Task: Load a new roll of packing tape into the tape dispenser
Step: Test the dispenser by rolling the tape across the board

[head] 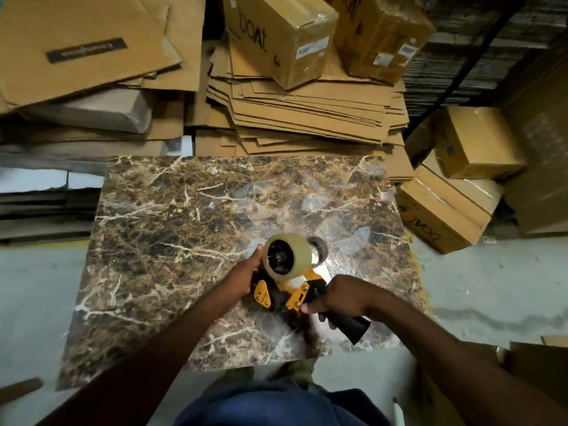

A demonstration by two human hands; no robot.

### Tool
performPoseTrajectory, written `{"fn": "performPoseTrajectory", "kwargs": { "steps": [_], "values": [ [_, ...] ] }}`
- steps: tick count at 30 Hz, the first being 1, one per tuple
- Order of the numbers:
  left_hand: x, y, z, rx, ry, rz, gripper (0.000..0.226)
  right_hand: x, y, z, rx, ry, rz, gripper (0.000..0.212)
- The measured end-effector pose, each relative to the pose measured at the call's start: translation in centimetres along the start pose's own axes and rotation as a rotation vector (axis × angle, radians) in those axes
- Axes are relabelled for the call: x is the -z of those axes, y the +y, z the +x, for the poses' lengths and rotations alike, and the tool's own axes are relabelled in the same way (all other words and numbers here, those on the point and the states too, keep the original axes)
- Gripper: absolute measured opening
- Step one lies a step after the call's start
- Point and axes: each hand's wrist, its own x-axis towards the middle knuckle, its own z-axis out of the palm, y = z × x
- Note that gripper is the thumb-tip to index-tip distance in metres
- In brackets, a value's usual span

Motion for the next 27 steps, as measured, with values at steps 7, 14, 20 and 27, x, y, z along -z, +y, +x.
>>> {"fn": "performPoseTrajectory", "kwargs": {
  "steps": [7,14,20,27],
  "values": [
    [6.8,4.4,-0.7,-0.237,0.079,0.332,0.101,-1.3,-1.8,5.7,0.203,0.155,0.015,0.068],
    [8.6,5.8,-0.3,-0.282,0.292,0.554,0.078,-4.0,-4.7,10.2,0.260,0.450,-0.334,0.045],
    [8.5,3.5,0.3,-0.241,0.357,0.561,0.079,-6.5,-4.4,13.0,0.317,0.562,-0.608,0.029],
    [8.7,1.3,0.7,-0.311,0.367,0.693,0.054,-8.2,-2.4,15.1,0.305,0.621,-0.696,0.034]
  ]
}}
